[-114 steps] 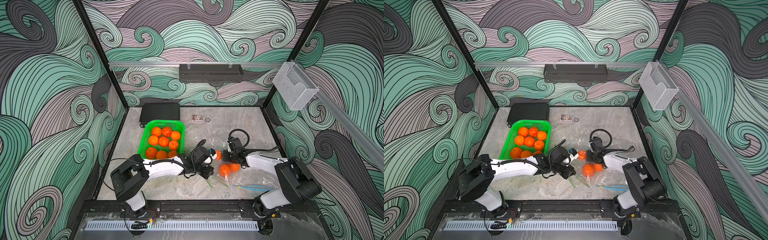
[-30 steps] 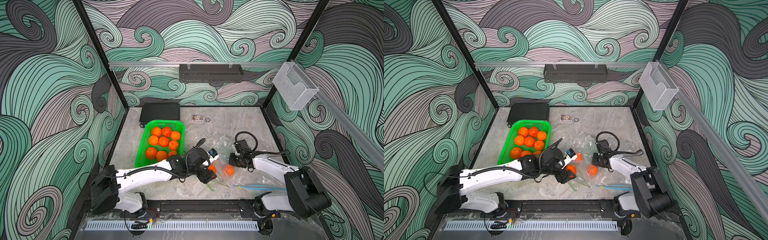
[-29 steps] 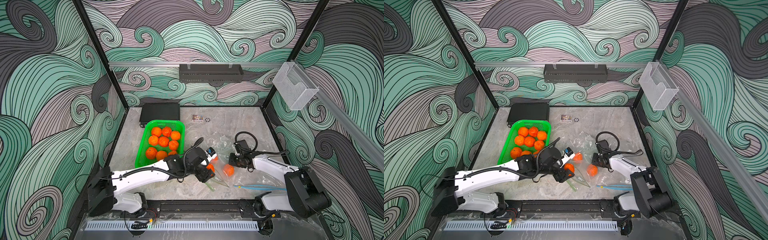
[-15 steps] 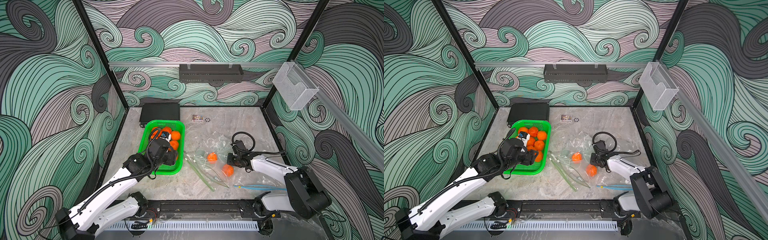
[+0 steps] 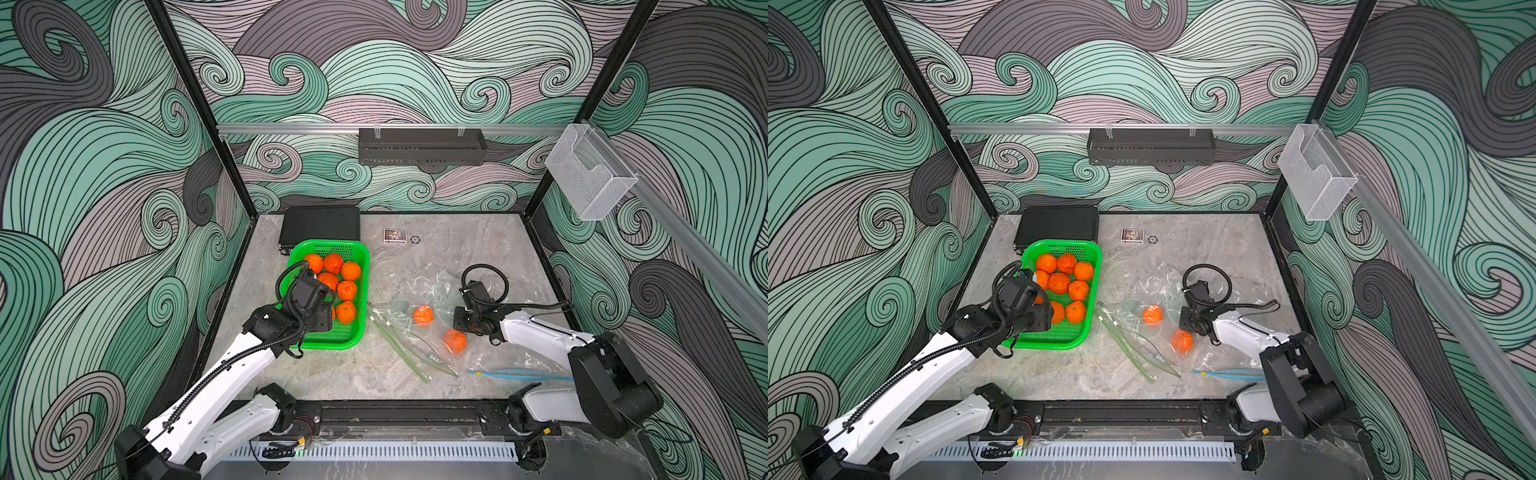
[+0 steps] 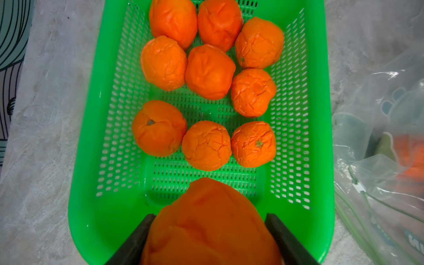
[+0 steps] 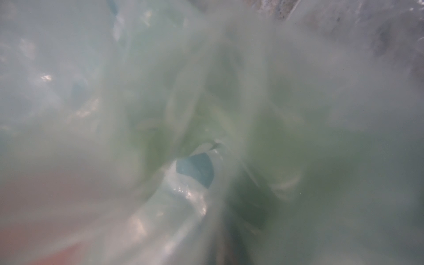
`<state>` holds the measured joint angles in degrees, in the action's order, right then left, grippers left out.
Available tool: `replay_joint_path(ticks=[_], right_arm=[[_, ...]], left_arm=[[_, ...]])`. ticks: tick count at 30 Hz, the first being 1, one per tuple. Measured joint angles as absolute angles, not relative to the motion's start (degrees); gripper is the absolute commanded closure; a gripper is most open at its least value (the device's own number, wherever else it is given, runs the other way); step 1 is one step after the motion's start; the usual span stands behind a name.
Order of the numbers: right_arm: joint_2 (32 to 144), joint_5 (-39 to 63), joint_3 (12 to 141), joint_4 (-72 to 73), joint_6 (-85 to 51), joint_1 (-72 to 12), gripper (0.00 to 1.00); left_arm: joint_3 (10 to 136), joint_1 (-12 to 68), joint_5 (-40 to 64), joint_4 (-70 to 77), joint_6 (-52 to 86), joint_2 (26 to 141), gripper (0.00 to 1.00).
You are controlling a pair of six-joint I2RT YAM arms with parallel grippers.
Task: Open the zip-top bag and take out the orange
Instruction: Place the orange in the basket.
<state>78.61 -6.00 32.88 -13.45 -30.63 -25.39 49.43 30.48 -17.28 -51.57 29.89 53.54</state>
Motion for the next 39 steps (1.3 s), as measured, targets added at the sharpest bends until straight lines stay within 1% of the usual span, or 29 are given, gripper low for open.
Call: replay_joint_path(ticks=[5,7,12,18,23,29,32,37,39], right_arm=[[78.6,-6.1,32.9,-13.5,-30.6,-25.5,0.87],[78.6,-6.1,32.9,-13.5,-30.6,-25.5,0.87],[78.6,-6.1,32.9,-13.5,-30.6,-25.5,0.87],[78.6,-6.1,32.9,-13.5,-30.6,-25.6,0.87],[78.6,-6.1,32.9,-13.5,-30.6,-25.9,0.87],[78.6,-6.1,32.9,-13.5,-30.5,-25.9,0.87],[78.6,-6.1,32.9,-13.5,-30.5,-25.9,0.87],[78.6,-6.1,32.9,-13.5,-30.5,-25.9,0.87],[78.6,-6.1,32.9,-13.5,-30.5,-26.0,0.87]], left_arm=[[49.4,29.2,-17.5,-51.9,30.6,55.5,0.53],[49.4,28.5,-18.0,-52.2,31.6,56.1,0.50],[49.2,28.0,-19.6,-54.1,35.9,58.2,0.48],[44.4,27.8,-21.7,-53.8,41.6,58.3,0.47],[43.6,27.5,-24.1,-53.4,44.5,58.0,0.44],[42.3,26.7,-25.5,-51.6,46.2,59.0,0.43],[41.0,25.4,-25.9,-49.5,46.4,60.7,0.41],[38.6,22.7,-26.0,-46.4,46.6,64.3,0.34],[38.1,21.8,-26.0,-45.4,46.3,65.2,0.32]])
